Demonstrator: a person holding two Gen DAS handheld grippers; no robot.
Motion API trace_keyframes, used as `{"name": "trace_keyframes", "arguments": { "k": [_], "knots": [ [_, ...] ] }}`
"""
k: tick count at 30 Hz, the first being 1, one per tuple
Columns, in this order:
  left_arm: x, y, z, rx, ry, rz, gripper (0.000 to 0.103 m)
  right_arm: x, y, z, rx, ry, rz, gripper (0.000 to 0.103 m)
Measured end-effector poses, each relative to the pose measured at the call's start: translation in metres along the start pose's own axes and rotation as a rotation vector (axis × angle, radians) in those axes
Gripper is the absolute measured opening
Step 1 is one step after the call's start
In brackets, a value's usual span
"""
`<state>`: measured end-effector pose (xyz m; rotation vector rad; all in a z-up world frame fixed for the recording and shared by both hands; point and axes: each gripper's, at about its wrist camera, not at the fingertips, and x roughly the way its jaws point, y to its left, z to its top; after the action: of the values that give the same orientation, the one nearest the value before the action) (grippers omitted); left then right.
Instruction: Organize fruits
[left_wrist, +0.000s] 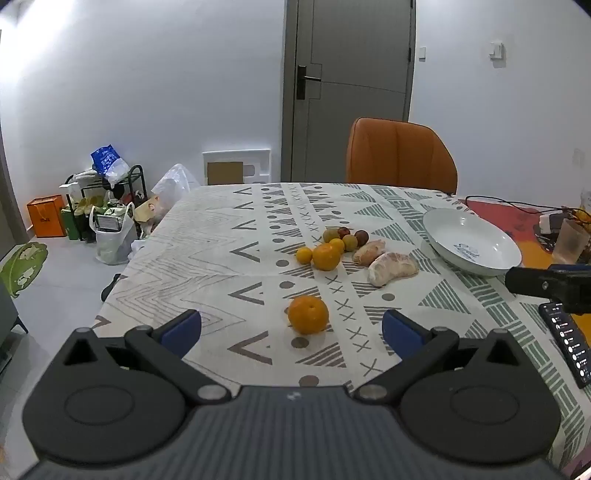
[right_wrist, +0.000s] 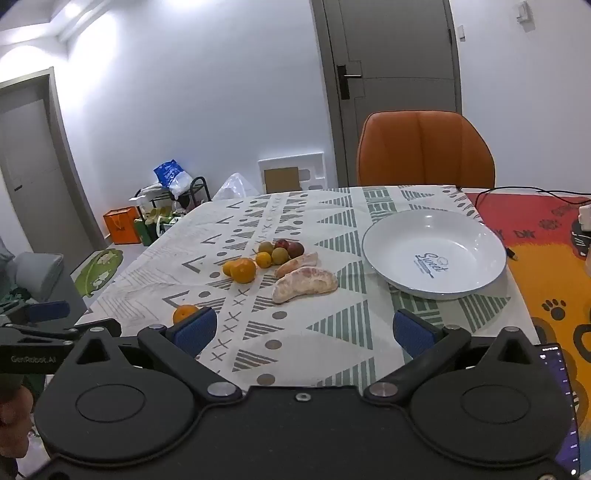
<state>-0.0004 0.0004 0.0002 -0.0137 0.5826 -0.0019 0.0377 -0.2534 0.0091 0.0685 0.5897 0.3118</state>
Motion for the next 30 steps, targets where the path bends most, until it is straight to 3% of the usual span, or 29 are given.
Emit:
{"name": "trace_keyframes", "arguments": {
  "k": [30],
  "knots": [
    [-0.003,0.003,-0.003,-0.022,0.002,-0.003,0.103,0.004,0.005,-0.004,-0.015,0.015,0.007,0.103]
  ]
}}
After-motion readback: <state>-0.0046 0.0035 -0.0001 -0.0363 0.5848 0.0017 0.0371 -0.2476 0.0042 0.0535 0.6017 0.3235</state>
